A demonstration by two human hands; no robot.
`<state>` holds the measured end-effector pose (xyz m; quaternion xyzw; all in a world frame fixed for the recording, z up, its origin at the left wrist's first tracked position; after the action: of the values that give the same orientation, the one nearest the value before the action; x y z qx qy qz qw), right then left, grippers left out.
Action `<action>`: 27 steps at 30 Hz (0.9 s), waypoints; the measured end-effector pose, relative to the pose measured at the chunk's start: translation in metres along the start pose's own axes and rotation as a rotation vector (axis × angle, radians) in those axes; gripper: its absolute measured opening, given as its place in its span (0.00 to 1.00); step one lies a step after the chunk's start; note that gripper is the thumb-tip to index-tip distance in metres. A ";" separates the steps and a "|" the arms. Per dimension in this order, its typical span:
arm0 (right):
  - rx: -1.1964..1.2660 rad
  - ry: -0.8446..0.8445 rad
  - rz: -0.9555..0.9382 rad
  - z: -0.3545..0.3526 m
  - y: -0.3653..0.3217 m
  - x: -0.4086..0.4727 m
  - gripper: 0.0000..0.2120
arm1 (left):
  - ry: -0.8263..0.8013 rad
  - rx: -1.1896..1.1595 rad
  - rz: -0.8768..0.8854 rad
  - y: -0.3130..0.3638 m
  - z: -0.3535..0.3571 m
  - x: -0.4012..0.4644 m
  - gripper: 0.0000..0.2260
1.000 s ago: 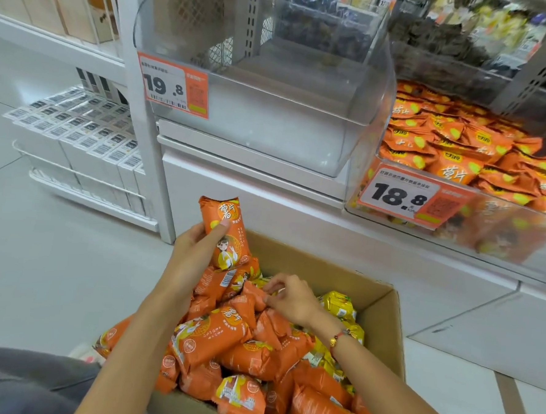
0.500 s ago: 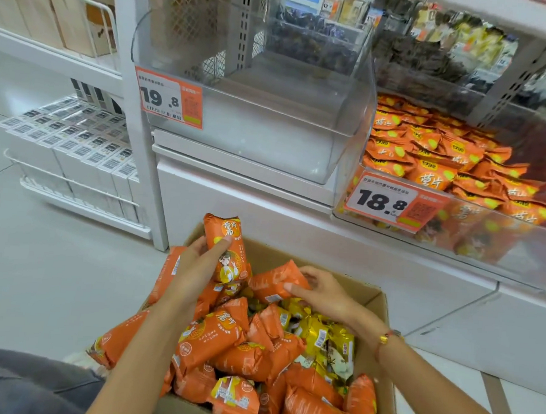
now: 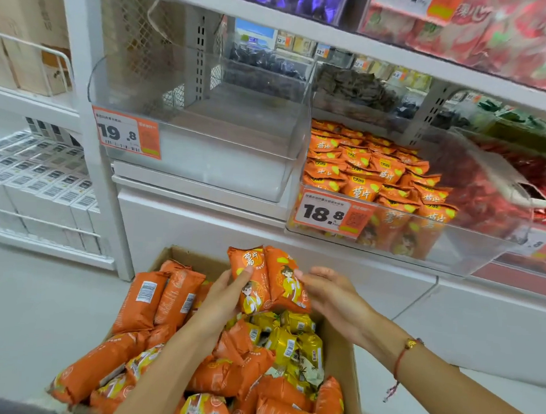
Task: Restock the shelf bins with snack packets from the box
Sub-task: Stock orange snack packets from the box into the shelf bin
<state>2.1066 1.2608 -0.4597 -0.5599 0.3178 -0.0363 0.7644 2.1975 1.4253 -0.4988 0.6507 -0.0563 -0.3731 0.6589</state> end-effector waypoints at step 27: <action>-0.209 0.566 -0.886 -0.156 -0.183 -0.098 0.29 | -0.289 0.315 0.682 0.208 0.163 -0.013 0.23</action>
<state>2.0012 1.1029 -0.2816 -0.6817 0.2465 -0.4734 0.5005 2.1838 1.2736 -0.2820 0.6285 -0.4178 -0.2073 0.6224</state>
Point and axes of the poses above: each hand's wrist, its own x-axis towards the middle knuckle, its own z-axis out of the palm, y = z × x, the point moved 1 cm from there along x, towards the middle knuckle, and after that the axes turned 4 degrees about x, right-handed, at the moved point
